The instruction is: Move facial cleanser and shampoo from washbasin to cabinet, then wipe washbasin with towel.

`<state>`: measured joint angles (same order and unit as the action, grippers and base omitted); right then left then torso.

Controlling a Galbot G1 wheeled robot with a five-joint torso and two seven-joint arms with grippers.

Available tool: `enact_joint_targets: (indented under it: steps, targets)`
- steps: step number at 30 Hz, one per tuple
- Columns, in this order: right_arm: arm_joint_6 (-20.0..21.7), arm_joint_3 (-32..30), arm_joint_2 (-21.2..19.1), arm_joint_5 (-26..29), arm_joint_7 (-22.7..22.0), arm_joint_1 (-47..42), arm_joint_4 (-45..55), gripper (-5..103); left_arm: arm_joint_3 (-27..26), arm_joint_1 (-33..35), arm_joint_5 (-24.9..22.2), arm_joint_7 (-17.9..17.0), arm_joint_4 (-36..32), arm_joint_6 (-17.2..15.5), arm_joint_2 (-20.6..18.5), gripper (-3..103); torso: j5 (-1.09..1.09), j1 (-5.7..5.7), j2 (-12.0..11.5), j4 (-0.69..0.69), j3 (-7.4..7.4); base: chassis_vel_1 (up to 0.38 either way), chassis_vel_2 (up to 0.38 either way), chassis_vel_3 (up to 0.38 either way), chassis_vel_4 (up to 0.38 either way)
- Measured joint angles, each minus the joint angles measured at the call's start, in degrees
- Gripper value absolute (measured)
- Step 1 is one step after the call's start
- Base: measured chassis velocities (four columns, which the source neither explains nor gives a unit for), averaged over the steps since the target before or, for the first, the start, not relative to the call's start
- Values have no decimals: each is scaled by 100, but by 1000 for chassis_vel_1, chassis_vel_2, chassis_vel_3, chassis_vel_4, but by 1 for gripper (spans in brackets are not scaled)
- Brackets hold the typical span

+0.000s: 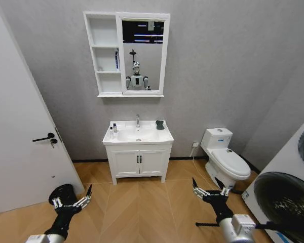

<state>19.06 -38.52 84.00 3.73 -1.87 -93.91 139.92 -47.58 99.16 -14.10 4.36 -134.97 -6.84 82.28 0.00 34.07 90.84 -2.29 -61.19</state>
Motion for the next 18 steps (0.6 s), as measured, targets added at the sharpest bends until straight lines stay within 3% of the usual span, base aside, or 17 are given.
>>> enact_joint_targets:
  steps: [18]
  targets:
    - [-37,1,9,0,30,-6,-8,100,22,17,66,76,-2,39,8,100,0,-1,0,0,0,-5,8,9,-5]
